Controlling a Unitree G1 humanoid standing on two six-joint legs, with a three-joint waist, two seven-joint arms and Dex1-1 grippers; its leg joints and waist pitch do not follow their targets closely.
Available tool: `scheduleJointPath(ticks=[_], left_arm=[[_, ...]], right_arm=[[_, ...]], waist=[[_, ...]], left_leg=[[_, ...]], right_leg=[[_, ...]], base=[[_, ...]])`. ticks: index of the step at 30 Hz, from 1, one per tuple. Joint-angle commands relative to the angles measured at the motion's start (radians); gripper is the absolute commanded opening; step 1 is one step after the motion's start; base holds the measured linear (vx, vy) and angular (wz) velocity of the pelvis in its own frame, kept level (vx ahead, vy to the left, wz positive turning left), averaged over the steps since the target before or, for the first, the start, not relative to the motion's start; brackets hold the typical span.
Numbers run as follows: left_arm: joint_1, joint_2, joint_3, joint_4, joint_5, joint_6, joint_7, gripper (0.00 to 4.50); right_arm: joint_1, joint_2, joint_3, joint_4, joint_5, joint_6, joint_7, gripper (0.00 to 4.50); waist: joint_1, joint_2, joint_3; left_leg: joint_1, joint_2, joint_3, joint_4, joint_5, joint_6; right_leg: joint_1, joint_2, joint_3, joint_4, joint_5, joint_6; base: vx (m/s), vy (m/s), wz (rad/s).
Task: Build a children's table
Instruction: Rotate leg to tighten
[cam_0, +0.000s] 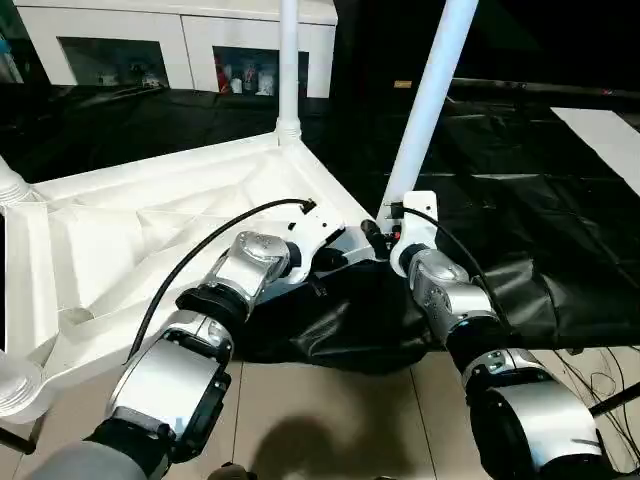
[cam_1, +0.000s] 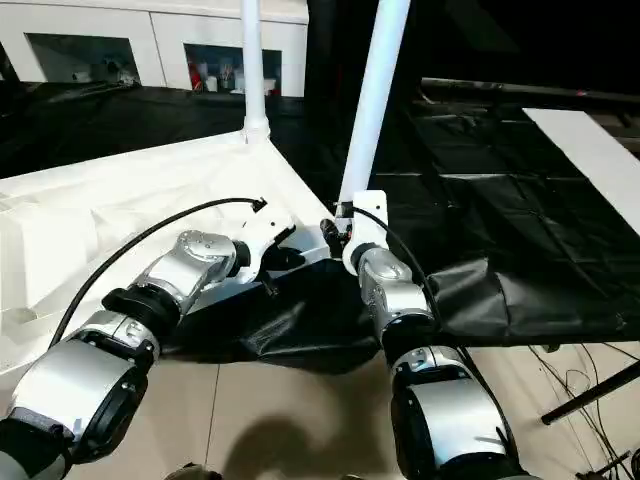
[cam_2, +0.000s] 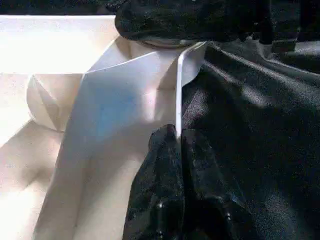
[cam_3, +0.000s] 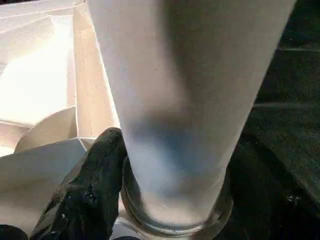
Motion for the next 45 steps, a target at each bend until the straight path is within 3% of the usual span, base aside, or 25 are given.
scheduleJointPath(ticks=[1,3,4,5,9,10,11,12,14,16,18,21,23,24,27,28,31,32,35,36,45], left_arm=[[-0.004,0.007,-0.004,-0.004,0.004,-0.037,-0.014,0.0],[0.006,0.021,-0.023,-0.016,0.006,-0.069,-0.073,0.0],[0.011,0.029,-0.028,-0.024,0.004,-0.068,-0.101,0.0],[0.014,0.036,-0.033,-0.027,0.006,-0.07,-0.121,0.0],[0.034,0.064,-0.045,-0.074,-0.004,-0.094,-0.231,0.0],[0.035,0.064,-0.045,-0.075,-0.004,-0.094,-0.233,0.0],[0.045,0.078,-0.057,-0.101,-0.008,-0.096,-0.29,0.0],[0.05,0.084,-0.063,-0.111,-0.007,-0.102,-0.31,0.0],[0.064,0.104,-0.08,-0.14,-0.012,-0.097,-0.378,0.0],[0.079,0.124,-0.103,-0.17,-0.015,-0.109,-0.451,0.0],[0.096,0.138,-0.118,-0.204,-0.022,-0.11,-0.51,0.0],[0.129,0.16,-0.128,-0.277,-0.035,-0.092,-0.571,0.0],[0.136,0.166,-0.128,-0.292,-0.038,-0.087,-0.578,0.0],[0.144,0.173,-0.129,-0.307,-0.04,-0.08,-0.586,0.0],[0.155,0.185,-0.131,-0.323,-0.042,-0.077,-0.596,0.0],[0.16,0.191,-0.131,-0.329,-0.041,-0.077,-0.598,0.0],[0.174,0.208,-0.126,-0.353,-0.038,-0.071,-0.597,0.0],[0.174,0.208,-0.126,-0.353,-0.038,-0.071,-0.597,0.0],[0.183,0.216,-0.122,-0.369,-0.04,-0.063,-0.598,0.0],[0.185,0.218,-0.122,-0.372,-0.041,-0.061,-0.599,0.0],[0.208,0.233,-0.12,-0.411,-0.054,-0.036,-0.616,0.0]], right_arm=[[0.016,0.027,0.023,-0.048,0.026,-0.025,0.133,3.34],[0.025,-0.004,0.036,-0.072,0.023,-0.029,0.183,3.36],[0.033,-0.027,0.045,-0.093,0.023,-0.025,0.219,3.51],[0.04,-0.05,0.054,-0.111,0.024,-0.017,0.257,3.64],[0.108,-0.169,0.079,-0.224,0.061,0.038,0.495,3.95],[0.11,-0.171,0.08,-0.227,0.061,0.039,0.501,3.95],[0.156,-0.233,0.113,-0.296,0.069,0.06,0.636,4.07],[0.174,-0.254,0.129,-0.323,0.069,0.066,0.678,4.18],[0.222,-0.318,0.172,-0.403,0.078,0.111,0.796,4.32],[0.248,-0.357,0.198,-0.435,0.062,0.117,0.855,4.46],[0.26,-0.375,0.213,-0.44,0.038,0.103,0.866,4.46],[0.264,-0.382,0.235,-0.44,0.005,0.08,0.864,4.46],[0.264,-0.381,0.237,-0.444,0.004,0.083,0.863,4.46],[0.268,-0.382,0.24,-0.458,0.009,0.092,0.873,4.46],[0.267,-0.384,0.252,-0.461,0.002,0.098,0.886,4.46],[0.267,-0.387,0.26,-0.463,-0.002,0.099,0.895,4.46],[0.257,-0.388,0.269,-0.446,-0.016,0.088,0.899,4.46],[0.257,-0.388,0.269,-0.446,-0.016,0.088,0.899,4.19],[0.249,-0.381,0.264,-0.431,-0.015,0.083,0.895,4.06],[0.248,-0.38,0.263,-0.43,-0.013,0.083,0.896,3.77],[0.254,-0.358,0.246,-0.432,0.008,0.091,0.898,3.23]], waist=[[0.002,-0.001,-0.074],[0.004,-0.001,-0.072],[-0.001,-0.003,-0.072],[-0.001,-0.001,-0.071],[0.001,0.001,-0.073],[0.004,0.0,-0.073],[0.009,-0.001,-0.073],[0.022,0.001,-0.073],[0.028,0.001,-0.076],[0.029,-0.002,-0.073],[0.031,-0.006,-0.068],[0.032,-0.007,-0.066],[0.036,-0.005,-0.065],[0.038,-0.012,-0.065],[0.037,-0.009,-0.064],[0.035,-0.019,-0.065],[0.035,-0.019,-0.065],[0.035,-0.019,-0.065],[0.036,-0.021,-0.066],[0.035,-0.02,-0.065],[0.023,-0.021,-0.065]], left_leg=[[0.02,0.028,-0.015,-0.063,-0.173,0.047],[0.019,0.029,-0.016,-0.065,-0.187,0.055],[0.012,0.029,-0.018,-0.066,-0.189,0.053],[0.017,0.029,-0.018,-0.066,-0.192,0.053],[0.019,0.033,-0.017,-0.064,-0.175,0.067],[0.02,0.034,-0.017,-0.064,-0.176,0.073],[0.019,0.035,-0.016,-0.062,-0.167,0.083],[0.021,0.038,-0.016,-0.061,-0.152,0.093],[0.02,0.038,-0.015,-0.06,-0.139,0.096],[0.018,0.037,-0.014,-0.06,-0.156,0.094],[0.021,0.038,-0.013,-0.062,-0.199,0.073],[0.026,0.041,-0.015,-0.066,-0.225,0.042],[0.029,0.043,-0.015,-0.068,-0.231,0.033],[0.031,0.043,-0.013,-0.068,-0.233,0.032],[0.024,0.041,-0.016,-0.07,-0.227,0.03],[0.024,0.041,-0.016,-0.069,-0.223,0.031],[0.021,0.041,-0.017,-0.069,-0.202,0.032],[0.021,0.041,-0.017,-0.069,-0.199,0.034],[0.02,0.04,-0.016,-0.067,-0.184,0.039],[0.021,0.04,-0.016,-0.068,-0.187,0.039],[0.02,0.04,-0.018,-0.07,-0.208,0.028]], right_leg=[[0.055,-0.078,0.058,-0.078,-0.114,-0.208],[0.055,-0.079,0.057,-0.082,-0.142,-0.202],[0.06,-0.08,0.056,-0.082,-0.163,-0.195],[0.057,-0.079,0.056,-0.086,-0.175,-0.194],[0.057,-0.077,0.057,-0.079,-0.122,-0.218],[0.059,-0.075,0.056,-0.079,-0.112,-0.22],[0.061,-0.076,0.057,-0.077,-0.087,-0.224],[0.06,-0.077,0.057,-0.075,-0.059,-0.227],[0.061,-0.075,0.056,-0.068,-0.026,-0.239],[0.06,-0.076,0.054,-0.071,-0.048,-0.242],[0.054,-0.08,0.054,-0.084,-0.16,-0.222],[0.047,-0.083,0.056,-0.092,-0.251,-0.202],[0.043,-0.083,0.057,-0.092,-0.261,-0.198],[0.04,-0.081,0.058,-0.093,-0.259,-0.195],[0.045,-0.082,0.057,-0.091,-0.267,-0.179],[0.045,-0.082,0.056,-0.091,-0.267,-0.175],[0.046,-0.083,0.057,-0.087,-0.247,-0.175],[0.046,-0.083,0.057,-0.085,-0.242,-0.175],[0.047,-0.082,0.057,-0.082,-0.217,-0.181],[0.046,-0.083,0.057,-0.083,-0.22,-0.182],[0.047,-0.083,0.057,-0.085,-0.238,-0.181]], base=[[0.0,0.0,0.0],[0.0,0.0,0.0],[0.0,0.0,0.0],[0.0,0.0,0.0],[0.0,0.0,0.0],[0.0,0.0,0.0],[0.0,0.0,0.0],[0.0,0.0,0.0],[0.0,0.0,0.0],[0.0,0.0,0.0],[0.0,0.0,0.0],[0.0,0.0,0.0],[0.0,0.0,0.0],[0.0,0.0,0.0],[0.0,0.0,0.0],[0.0,0.0,0.0],[0.0,0.0,0.0],[0.0,0.0,0.0],[0.0,0.0,0.0],[0.0,0.0,0.0],[0.0,0.0,0.0]])
